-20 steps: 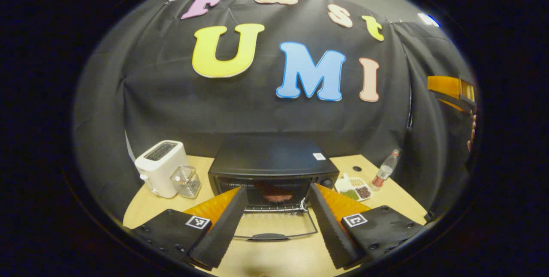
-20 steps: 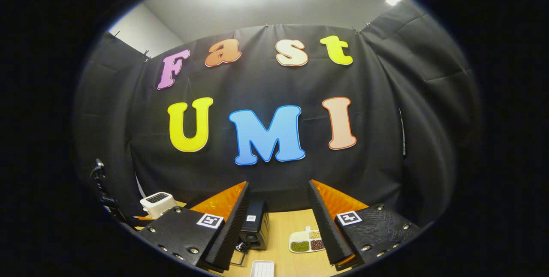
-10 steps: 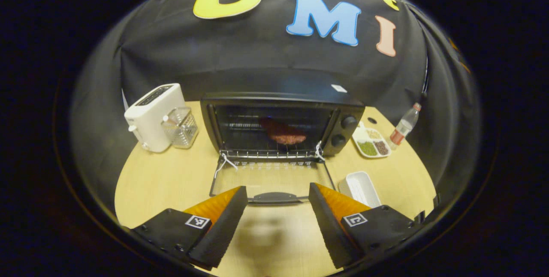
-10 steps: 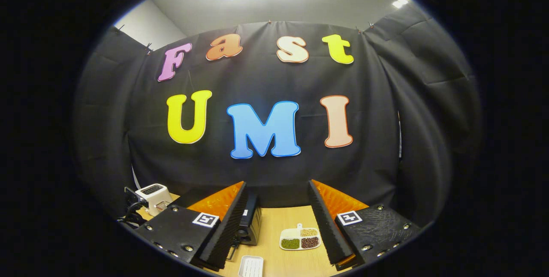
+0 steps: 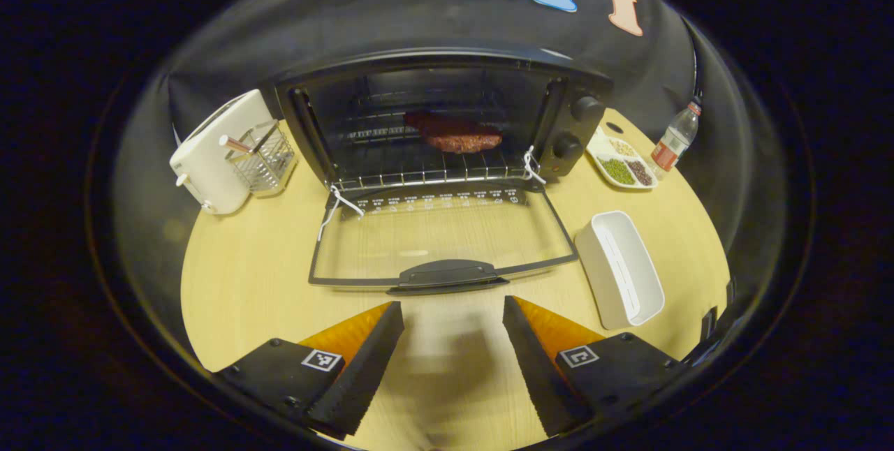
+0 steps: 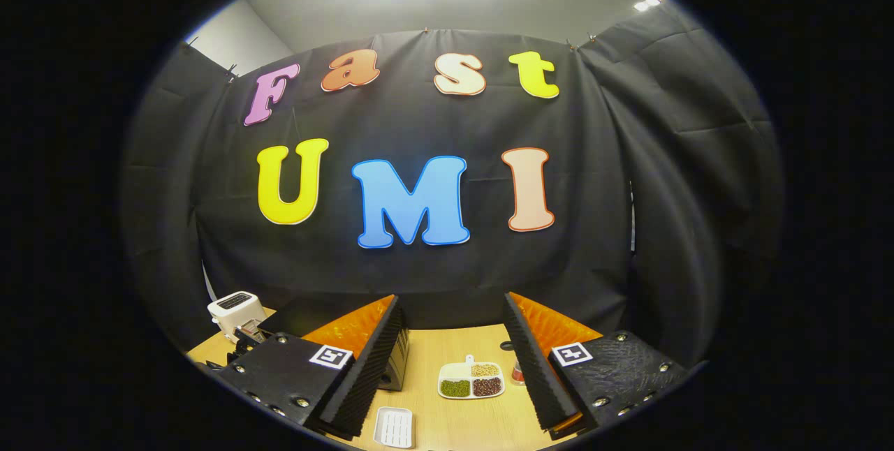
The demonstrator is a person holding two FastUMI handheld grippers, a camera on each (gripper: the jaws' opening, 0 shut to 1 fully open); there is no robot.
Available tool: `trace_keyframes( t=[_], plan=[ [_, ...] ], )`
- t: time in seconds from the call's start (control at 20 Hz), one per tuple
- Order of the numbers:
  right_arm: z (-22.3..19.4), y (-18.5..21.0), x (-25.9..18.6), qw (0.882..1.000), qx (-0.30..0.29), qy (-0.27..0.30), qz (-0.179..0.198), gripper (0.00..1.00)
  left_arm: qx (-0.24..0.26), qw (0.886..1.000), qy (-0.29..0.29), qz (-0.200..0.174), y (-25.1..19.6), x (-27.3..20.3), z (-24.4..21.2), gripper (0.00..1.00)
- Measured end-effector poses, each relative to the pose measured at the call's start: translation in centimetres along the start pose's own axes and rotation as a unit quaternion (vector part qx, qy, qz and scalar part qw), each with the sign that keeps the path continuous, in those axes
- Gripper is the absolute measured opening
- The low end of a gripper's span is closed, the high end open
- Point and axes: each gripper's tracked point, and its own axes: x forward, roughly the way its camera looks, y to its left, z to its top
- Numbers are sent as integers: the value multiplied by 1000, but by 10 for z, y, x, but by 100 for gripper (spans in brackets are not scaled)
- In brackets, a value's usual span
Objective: Open the electric oven with the left hand, put the food in, and close the electric oven.
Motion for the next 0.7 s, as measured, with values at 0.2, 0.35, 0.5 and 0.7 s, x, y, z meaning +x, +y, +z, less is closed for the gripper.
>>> trace_keyframes(
  t=[0.2, 0.35, 0.5, 0.7],
  plan=[
    [-4, -5, -4, 1000, 1, 5, -5, 89, 0, 1000, 29, 1, 1, 19, -5, 100],
    [-5, -8, -5, 1000, -7, 4, -9, 89, -15, 998, 53, 6, 3, 30, -11, 98],
    [-8, -6, -3, 1000, -13, 9, -9, 89, -16, 998, 64, 9, 7, 37, -9, 98],
    [-12, -2, 0, 1000, -17, 14, -9, 89, -39, 996, 81, 4, 7, 47, -10, 97]
  ],
)
